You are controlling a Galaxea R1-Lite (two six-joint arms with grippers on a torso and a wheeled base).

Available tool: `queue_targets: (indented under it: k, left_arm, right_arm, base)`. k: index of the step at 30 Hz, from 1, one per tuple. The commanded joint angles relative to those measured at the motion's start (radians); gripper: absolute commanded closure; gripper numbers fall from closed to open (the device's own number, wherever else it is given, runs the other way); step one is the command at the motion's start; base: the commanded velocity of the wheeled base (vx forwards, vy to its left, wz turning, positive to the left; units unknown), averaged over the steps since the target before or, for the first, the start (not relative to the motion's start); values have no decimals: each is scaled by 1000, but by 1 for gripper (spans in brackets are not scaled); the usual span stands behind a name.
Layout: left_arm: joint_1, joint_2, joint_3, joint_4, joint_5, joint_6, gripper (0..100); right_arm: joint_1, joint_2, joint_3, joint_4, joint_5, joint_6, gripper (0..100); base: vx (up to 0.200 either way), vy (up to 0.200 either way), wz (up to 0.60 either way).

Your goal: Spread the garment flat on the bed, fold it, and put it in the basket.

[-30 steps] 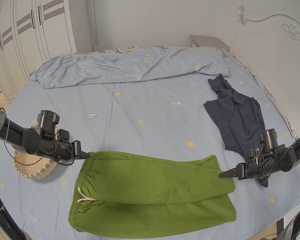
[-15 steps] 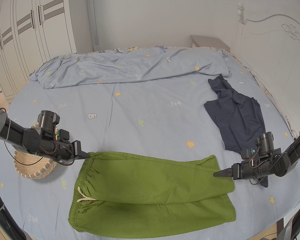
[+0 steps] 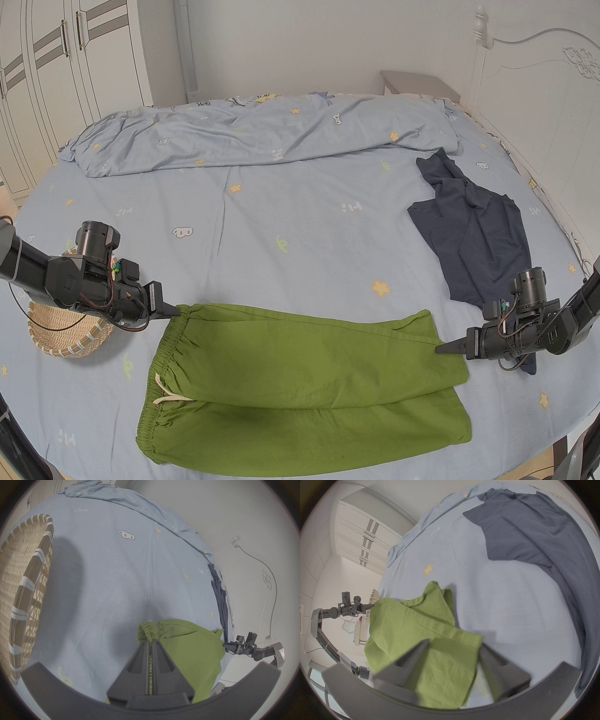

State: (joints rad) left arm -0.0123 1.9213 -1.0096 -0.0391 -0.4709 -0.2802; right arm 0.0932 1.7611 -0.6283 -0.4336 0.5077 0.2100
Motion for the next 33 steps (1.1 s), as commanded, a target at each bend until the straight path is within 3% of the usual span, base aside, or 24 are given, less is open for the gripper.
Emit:
queue_targets:
  k: [1,18,28,31,33]
  left_arm:
    - [0,1,0,-1,0,-1,100]
    - [22,-15,-1,-1,0,1,100]
    - [41,-79,0,-25,20,-1,100]
    - [54,-88,3,-42,21,-1,100]
    - [55,-88,3,-50,21,-2,100]
  right_arm:
    - [-20,8,4,-16,2,0,100]
    - [-43,-48,6,-19,-17,-20,100]
    - [72,-132,-146,58,-158,-63,100]
    - [131,-118,-237,64,-324,-118,100]
    - [154,-97,-281,61,-382,-136,100]
  base:
    - [0,0,0]
    - [0,0,0]
    - [0,0,0]
    - [0,0,0]
    - [0,0,0]
